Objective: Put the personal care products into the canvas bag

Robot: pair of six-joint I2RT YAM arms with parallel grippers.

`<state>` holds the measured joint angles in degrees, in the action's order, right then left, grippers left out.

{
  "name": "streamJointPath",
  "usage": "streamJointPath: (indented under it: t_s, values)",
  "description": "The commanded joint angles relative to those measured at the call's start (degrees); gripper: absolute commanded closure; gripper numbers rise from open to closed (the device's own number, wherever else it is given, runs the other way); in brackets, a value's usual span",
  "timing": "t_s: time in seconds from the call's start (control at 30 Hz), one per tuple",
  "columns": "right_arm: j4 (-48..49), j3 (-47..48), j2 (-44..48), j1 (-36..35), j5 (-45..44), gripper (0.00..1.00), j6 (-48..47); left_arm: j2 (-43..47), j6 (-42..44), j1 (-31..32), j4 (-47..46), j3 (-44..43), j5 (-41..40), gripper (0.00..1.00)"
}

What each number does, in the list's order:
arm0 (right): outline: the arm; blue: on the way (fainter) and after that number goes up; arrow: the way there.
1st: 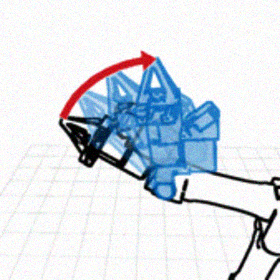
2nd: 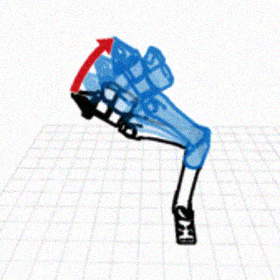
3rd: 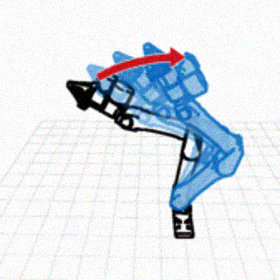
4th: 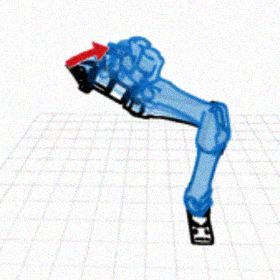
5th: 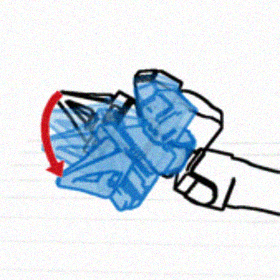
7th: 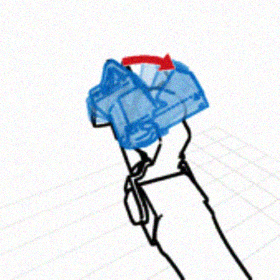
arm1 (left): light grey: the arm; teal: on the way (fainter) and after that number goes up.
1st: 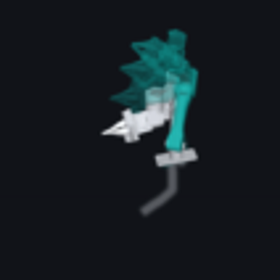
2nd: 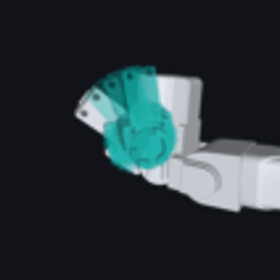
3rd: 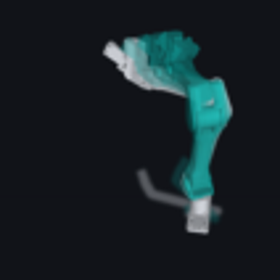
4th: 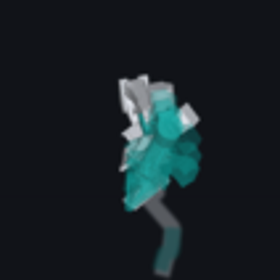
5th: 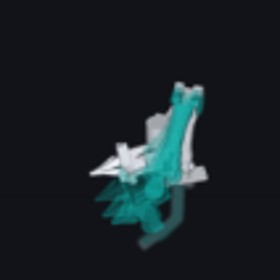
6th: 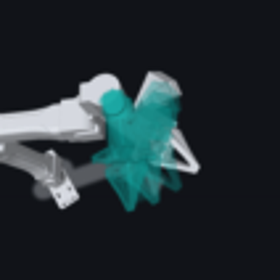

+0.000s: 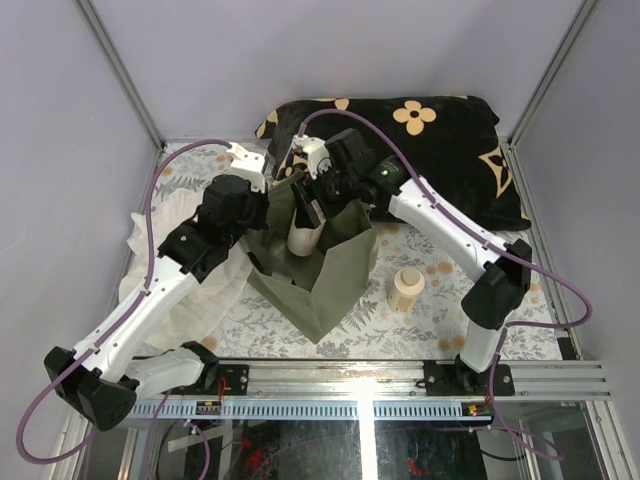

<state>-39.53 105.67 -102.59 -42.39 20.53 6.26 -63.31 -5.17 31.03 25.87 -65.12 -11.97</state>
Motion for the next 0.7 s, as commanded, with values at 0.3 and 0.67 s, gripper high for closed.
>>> streamJointPath:
  t_s: [0.3,0.67]
  values:
    - [18.6,-6.6,-2.3,-6.6,-14.3,1.00,0.9,5.2,-5.7,-0.3,-9.1,8.4,-4.2,1.00]
    - [19.4,-8.5,-7.1,-8.3,-21.0,0.93,-0.5,6.6,-6.1,-0.3,-8.8,10.1,-4.9,1.00]
